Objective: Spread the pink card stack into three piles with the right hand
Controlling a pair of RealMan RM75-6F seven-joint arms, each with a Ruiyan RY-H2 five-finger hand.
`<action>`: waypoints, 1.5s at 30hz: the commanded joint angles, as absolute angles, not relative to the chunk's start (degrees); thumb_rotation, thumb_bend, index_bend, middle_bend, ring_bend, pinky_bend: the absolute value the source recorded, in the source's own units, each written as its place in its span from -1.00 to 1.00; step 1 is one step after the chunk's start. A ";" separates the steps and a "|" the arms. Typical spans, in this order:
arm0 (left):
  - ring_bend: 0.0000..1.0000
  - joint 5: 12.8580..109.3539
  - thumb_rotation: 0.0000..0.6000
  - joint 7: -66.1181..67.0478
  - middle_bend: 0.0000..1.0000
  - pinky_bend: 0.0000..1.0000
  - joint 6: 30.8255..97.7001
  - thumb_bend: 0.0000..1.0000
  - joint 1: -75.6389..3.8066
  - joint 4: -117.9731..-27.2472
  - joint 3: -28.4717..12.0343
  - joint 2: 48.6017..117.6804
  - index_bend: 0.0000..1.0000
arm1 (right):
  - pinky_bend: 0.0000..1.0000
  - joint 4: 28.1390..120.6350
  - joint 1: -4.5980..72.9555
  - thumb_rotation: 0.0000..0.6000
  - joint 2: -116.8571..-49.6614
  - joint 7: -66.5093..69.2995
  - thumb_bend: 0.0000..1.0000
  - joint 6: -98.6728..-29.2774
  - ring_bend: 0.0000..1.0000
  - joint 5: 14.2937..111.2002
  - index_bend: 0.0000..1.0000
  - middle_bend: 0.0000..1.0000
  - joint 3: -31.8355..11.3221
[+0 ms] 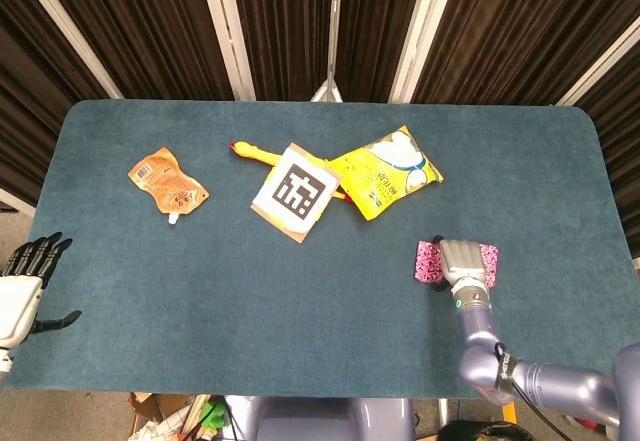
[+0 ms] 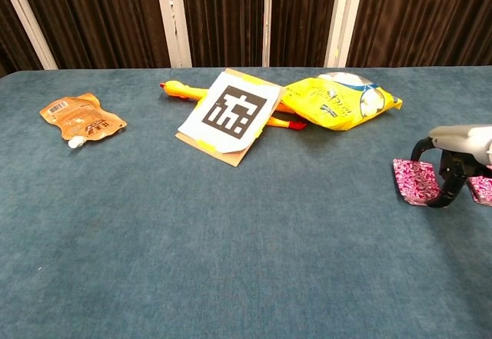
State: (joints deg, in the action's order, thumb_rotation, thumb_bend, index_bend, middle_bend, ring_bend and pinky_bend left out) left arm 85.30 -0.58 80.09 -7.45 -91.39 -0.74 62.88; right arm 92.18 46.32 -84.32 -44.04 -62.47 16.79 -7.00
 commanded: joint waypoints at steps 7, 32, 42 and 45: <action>-1.00 85.51 1.00 -0.52 -1.00 -1.00 80.28 -1.00 -7.43 -91.51 -0.72 62.89 -1.00 | 0.59 96.73 46.22 1.00 -82.55 -43.50 -0.34 -65.03 0.72 19.51 0.02 0.65 -8.15; -1.00 85.63 1.00 -1.95 -1.00 -1.00 80.64 -0.99 -7.37 -91.24 -0.87 62.66 -1.00 | 0.59 101.24 51.26 1.00 -91.70 -51.06 -0.35 -72.23 0.72 17.38 -1.00 0.65 -9.90; -1.00 85.52 1.00 -1.66 -1.00 -1.00 80.72 -0.99 -7.32 -91.28 -0.92 62.74 -1.00 | 0.59 103.06 50.74 1.00 -90.77 -52.44 -0.40 -74.37 0.71 17.65 -1.00 0.64 -9.19; -1.00 85.55 1.00 -1.55 -1.00 -1.00 80.87 -0.99 -7.28 -91.23 -0.95 62.79 -1.00 | 0.59 104.64 50.00 1.00 -89.46 -52.53 -0.40 -75.80 0.70 19.09 -1.00 0.64 -8.35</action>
State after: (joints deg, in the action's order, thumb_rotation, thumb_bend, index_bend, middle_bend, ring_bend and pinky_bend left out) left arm 85.54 -1.57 80.86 -7.29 -91.24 -0.95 62.79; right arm 103.91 50.41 -90.13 -52.47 -75.08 18.31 -8.81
